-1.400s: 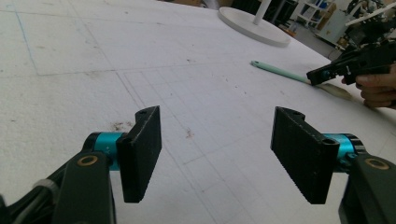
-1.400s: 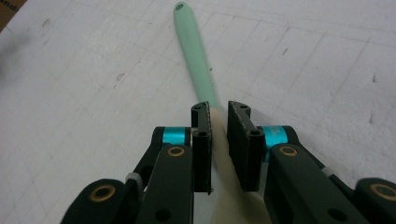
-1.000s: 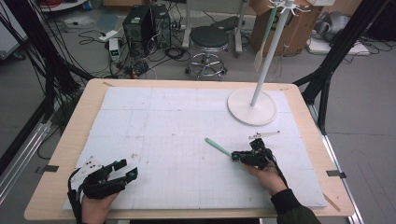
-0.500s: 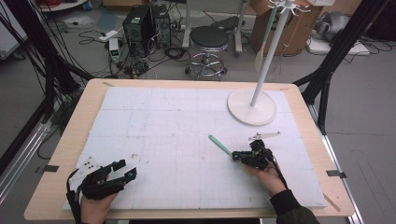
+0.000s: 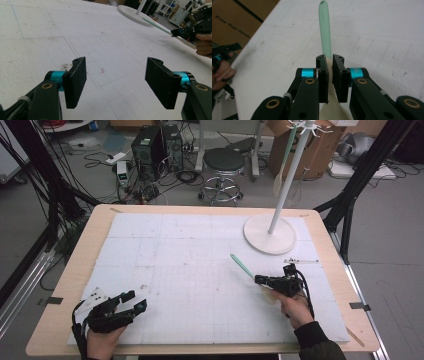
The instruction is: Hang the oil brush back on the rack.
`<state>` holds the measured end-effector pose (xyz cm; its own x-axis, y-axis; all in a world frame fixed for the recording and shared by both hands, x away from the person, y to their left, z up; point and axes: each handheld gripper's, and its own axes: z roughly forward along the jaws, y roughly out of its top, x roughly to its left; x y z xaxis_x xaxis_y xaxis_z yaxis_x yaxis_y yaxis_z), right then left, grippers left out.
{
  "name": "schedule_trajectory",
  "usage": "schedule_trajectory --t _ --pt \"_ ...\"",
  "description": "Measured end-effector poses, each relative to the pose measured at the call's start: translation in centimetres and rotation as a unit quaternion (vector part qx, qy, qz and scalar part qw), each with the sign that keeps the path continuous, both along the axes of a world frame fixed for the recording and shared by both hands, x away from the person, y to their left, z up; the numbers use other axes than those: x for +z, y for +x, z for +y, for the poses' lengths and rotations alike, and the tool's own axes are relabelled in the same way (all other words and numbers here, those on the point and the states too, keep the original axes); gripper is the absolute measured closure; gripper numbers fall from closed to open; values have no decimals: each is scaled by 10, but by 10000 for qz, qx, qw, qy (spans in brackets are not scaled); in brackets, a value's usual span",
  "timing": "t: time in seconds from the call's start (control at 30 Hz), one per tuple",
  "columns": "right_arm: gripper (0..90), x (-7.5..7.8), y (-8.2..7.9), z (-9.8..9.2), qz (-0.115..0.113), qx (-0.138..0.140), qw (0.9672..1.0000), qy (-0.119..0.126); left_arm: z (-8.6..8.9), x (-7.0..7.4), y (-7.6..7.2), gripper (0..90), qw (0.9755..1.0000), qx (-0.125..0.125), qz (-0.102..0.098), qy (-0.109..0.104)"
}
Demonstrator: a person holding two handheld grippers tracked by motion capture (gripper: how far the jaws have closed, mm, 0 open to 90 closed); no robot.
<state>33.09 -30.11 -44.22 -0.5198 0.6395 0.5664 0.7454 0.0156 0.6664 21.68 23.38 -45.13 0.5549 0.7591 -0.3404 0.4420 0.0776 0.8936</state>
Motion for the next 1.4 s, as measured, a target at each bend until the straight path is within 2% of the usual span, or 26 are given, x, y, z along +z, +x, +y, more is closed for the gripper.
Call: schedule_trajectory --t 0.07,0.2,0.27,0.5,0.7,0.93,1.0,1.2,1.4 --pt "841 3 1 -2 0 -28 9998 178 0 0 0 342 10000 -18 4 13" --pt "840 10 2 -6 -196 -161 9990 381 -1 0 1 342 10000 -26 0 51" --pt "840 13 4 -9 -325 -210 9977 560 -1 0 0 342 10000 -29 -7 44" --pt "841 26 7 -21 -495 -511 9924 1006 0 0 0 342 10000 -54 -15 29" --pt "841 38 10 -25 -668 -591 9884 1230 0 0 -1 342 10000 -37 -6 38" --pt "841 53 12 -25 -857 -628 9856 1314 0 0 -1 342 10000 -45 -10 23" --pt "841 57 12 -25 -957 -641 9837 1383 0 0 -1 342 10000 -47 -12 16" --pt "841 71 10 -26 -1064 -667 9813 1460 0 0 -1 342 10000 -49 -2 8" --pt "841 84 9 -34 -1320 -811 9738 1664 0 0 -1 342 10000 -48 -4 6"
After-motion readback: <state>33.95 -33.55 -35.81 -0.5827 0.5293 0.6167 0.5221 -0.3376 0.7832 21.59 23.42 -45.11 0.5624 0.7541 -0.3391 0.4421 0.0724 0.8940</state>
